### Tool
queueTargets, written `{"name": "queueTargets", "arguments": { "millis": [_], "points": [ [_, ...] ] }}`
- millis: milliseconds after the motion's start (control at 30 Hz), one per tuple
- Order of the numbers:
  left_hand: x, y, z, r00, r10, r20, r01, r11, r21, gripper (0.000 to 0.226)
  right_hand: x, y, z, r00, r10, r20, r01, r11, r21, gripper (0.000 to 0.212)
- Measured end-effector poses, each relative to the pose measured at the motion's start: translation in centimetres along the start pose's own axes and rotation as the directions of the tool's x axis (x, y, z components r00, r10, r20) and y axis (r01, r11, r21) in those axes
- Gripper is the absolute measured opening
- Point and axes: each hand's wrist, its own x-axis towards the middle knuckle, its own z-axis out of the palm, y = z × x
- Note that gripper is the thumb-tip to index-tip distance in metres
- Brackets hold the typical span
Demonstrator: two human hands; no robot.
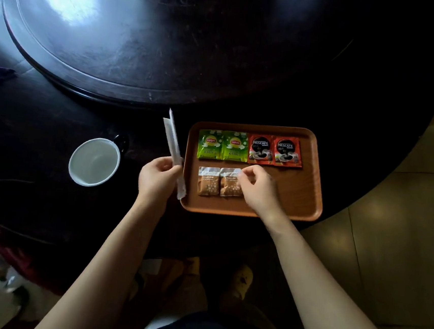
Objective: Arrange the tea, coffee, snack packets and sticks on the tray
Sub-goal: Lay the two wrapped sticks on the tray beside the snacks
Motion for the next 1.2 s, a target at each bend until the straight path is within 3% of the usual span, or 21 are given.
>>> {"name": "queueTargets", "arguments": {
  "millis": [67,133,300,500,600,867,933,1033,1200],
  "points": [
    [-1.2,1.3,0.9,0.976,-0.056,0.208,0.096,0.978,-0.188,0.02,-0.8,-0.9,-0.2,0.989,-0.004,0.151,-0.014,0.993,0.116,0.015],
    [-2.2,2.2,1.9,0.93,-0.059,0.363,0.164,0.95,-0.265,0.018,-1.9,-1.6,-0.7,0.968,-0.025,0.25,-0.036,0.971,0.238,0.021],
    [-3.3,2.8,4.0,0.85,-0.05,0.525,0.248,0.917,-0.313,0.012,-3.4,-1.2,-2.6,0.986,-0.067,0.153,0.002,0.921,0.39,0.012],
    [-4.3,2.8,5.8,0.791,-0.018,0.611,0.268,0.909,-0.32,0.012,-4.7,-0.1,-4.7,0.984,-0.047,0.171,-0.019,0.93,0.366,0.013],
    [-4.8,2.9,6.6,0.774,0.007,0.633,0.249,0.916,-0.314,0.014,-5.1,0.4,-5.2,0.995,-0.009,0.095,-0.031,0.91,0.413,0.012],
    [-4.7,3.3,7.2,0.795,0.039,0.605,0.196,0.928,-0.317,0.01,-6.3,1.9,-7.5,0.991,0.048,0.126,-0.098,0.901,0.423,0.006],
    [-4.8,3.1,7.4,0.804,0.023,0.594,0.196,0.933,-0.302,0.01,-6.3,2.2,-7.8,0.986,0.094,0.135,-0.151,0.84,0.52,0.017],
    [-5.0,2.8,7.6,0.789,0.03,0.614,0.193,0.936,-0.294,0.007,-6.2,2.3,-8.3,0.947,0.193,0.257,-0.319,0.658,0.682,0.032],
    [-5.3,2.9,7.7,0.736,0.11,0.669,0.143,0.939,-0.312,0.009,-6.3,2.4,-9.4,0.886,0.142,0.441,-0.448,0.504,0.738,0.018]
  ]
}}
